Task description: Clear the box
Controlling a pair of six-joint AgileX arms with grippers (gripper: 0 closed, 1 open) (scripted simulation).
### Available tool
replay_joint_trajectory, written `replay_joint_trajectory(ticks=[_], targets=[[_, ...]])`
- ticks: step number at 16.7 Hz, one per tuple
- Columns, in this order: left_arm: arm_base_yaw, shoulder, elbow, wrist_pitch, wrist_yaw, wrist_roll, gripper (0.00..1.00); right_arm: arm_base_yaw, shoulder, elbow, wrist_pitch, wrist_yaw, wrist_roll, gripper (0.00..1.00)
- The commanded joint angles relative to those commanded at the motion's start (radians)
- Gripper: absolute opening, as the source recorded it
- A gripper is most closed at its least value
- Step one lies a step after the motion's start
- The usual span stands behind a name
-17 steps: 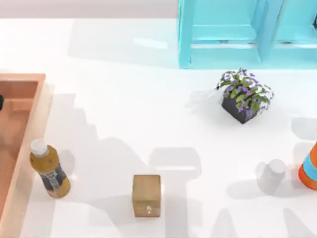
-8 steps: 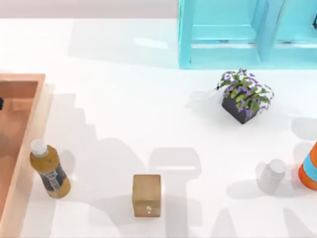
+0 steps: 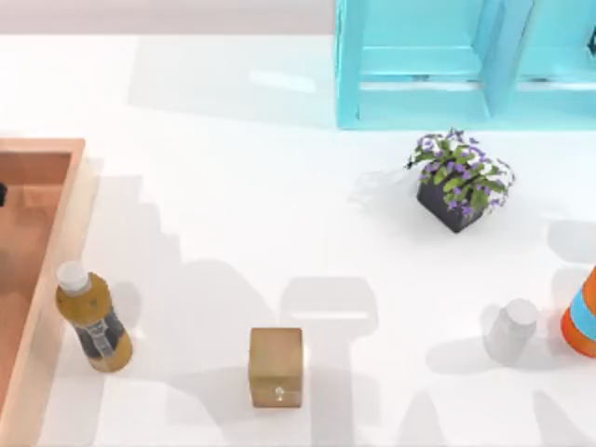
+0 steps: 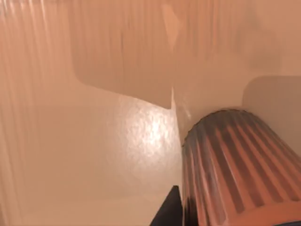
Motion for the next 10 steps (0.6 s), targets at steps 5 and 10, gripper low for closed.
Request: replay_joint_trajectory(ticks=[5, 10], targets=[[-0.017, -0.034, 0.021, -0.037, 0.015, 0.020, 0.00, 0.000, 0.000, 0.000, 0.000, 0.000, 0.000, 1.00], [-0.074, -0.169, 0.173, -0.266, 0.026, 0.076, 0.00, 0.000, 0.000, 0.000, 0.000, 0.000, 0.000, 1.00]])
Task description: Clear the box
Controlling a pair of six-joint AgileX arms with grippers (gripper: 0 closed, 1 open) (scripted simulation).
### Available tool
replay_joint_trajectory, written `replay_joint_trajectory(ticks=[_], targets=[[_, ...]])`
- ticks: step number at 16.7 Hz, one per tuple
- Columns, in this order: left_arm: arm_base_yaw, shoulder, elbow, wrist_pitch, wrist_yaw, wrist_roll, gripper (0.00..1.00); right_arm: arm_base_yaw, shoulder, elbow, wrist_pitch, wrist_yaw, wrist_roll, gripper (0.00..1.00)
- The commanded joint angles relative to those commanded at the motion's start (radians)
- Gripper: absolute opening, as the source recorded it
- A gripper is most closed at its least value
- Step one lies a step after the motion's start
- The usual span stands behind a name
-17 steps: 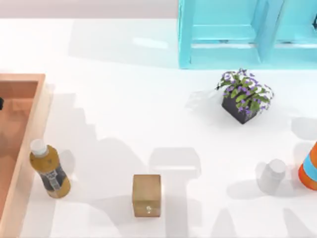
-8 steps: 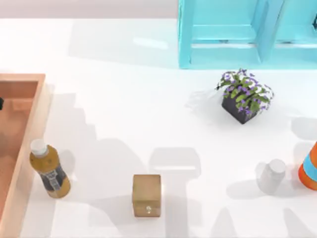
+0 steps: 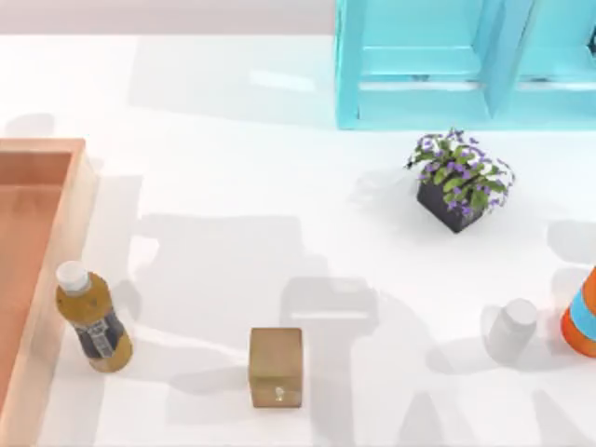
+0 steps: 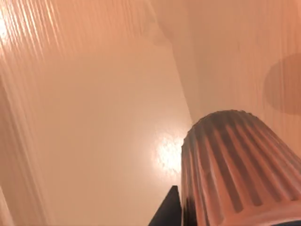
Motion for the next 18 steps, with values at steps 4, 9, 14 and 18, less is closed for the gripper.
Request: replay_joint_trajectory(ticks=[4, 9, 14, 18], targets=[[0.005, 0.004, 0.180, -0.175, -0.019, -0.023, 0.00, 0.000, 0.000, 0.000, 0.000, 0.000, 0.000, 1.00], [0.059, 0.105, 0.281, -0.236, -0.024, -0.074, 0.00, 0.000, 0.000, 0.000, 0.000, 0.000, 0.000, 1.00], [0.062, 0.121, 0.283, -0.236, -0.026, -0.077, 0.00, 0.000, 0.000, 0.000, 0.000, 0.000, 0.000, 1.00], [-0.003, 0.143, 0.283, -0.204, -0.029, -0.145, 0.00, 0.000, 0.000, 0.000, 0.000, 0.000, 0.000, 1.00]])
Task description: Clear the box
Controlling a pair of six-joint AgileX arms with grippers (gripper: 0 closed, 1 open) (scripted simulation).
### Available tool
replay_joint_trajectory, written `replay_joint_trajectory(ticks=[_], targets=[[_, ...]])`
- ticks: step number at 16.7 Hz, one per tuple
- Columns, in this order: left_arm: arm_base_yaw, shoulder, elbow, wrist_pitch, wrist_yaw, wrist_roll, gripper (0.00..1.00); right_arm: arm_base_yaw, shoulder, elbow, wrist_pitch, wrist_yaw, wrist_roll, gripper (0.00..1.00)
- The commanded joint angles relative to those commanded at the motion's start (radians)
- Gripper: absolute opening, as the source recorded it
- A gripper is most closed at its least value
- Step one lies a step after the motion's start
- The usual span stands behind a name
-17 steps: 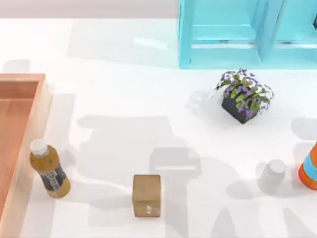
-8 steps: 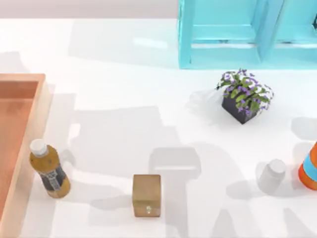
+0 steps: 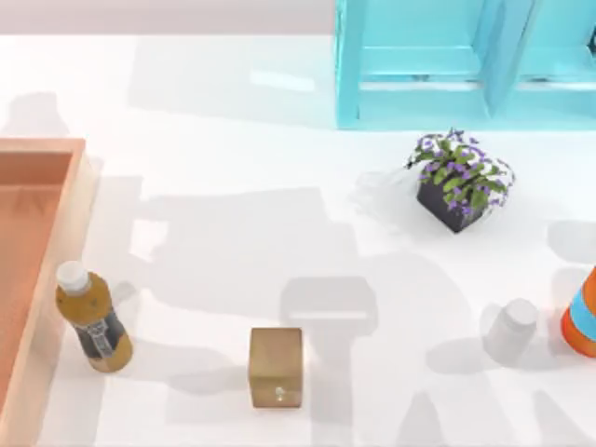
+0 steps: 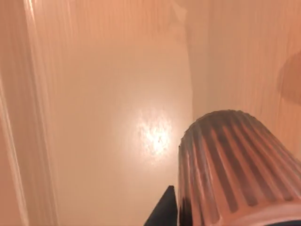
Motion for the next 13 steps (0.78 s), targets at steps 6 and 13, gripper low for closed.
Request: replay_joint_trajectory(ticks=[6, 13], targets=[[-0.295, 0.075, -0.013, 0.125, -0.001, -0.285, 0.00, 0.000, 0.000, 0.000, 0.000, 0.000, 0.000, 1.00], [-0.540, 0.166, -0.074, 0.230, 0.004, -0.534, 0.00, 0.000, 0.000, 0.000, 0.000, 0.000, 0.000, 1.00]])
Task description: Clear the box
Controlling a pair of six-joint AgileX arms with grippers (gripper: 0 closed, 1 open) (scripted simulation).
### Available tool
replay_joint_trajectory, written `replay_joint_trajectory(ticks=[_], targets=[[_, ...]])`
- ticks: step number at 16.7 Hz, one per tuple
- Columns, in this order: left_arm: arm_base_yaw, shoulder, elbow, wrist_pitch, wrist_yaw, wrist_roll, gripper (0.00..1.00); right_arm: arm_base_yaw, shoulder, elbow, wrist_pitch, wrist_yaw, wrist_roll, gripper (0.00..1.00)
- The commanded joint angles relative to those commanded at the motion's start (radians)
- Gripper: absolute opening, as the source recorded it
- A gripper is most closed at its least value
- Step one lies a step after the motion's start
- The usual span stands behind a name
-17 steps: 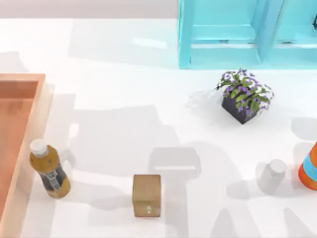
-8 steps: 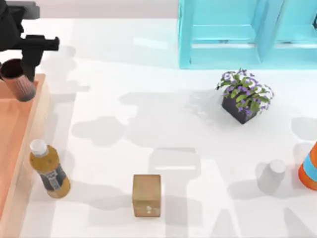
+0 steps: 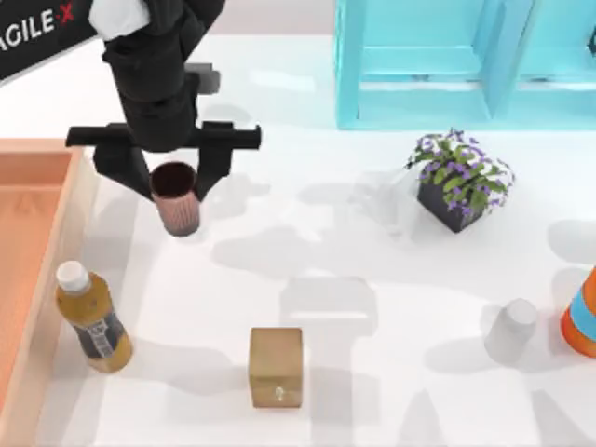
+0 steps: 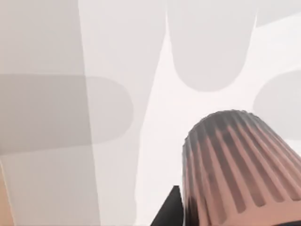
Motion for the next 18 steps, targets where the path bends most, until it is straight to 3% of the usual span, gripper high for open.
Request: replay_joint_trajectory(ticks=[5, 11, 15, 18], targets=[[0.001, 0.000, -0.003, 0.003, 0.001, 0.000, 0.00, 0.000, 0.000, 0.000, 0.000, 0.000, 0.000, 1.00], [-0.001, 0.028, -0.121, 0.152, 0.001, -0.001, 0.00, 0.000, 0.000, 0.000, 0.000, 0.000, 0.000, 1.00], [-0.001, 0.032, -0.133, 0.165, 0.001, -0.001, 0.00, 0.000, 0.000, 0.000, 0.000, 0.000, 0.000, 1.00], [-0.001, 0.032, -0.133, 0.165, 0.001, -0.001, 0.23, 0.000, 0.000, 0.000, 0.000, 0.000, 0.000, 1.00]])
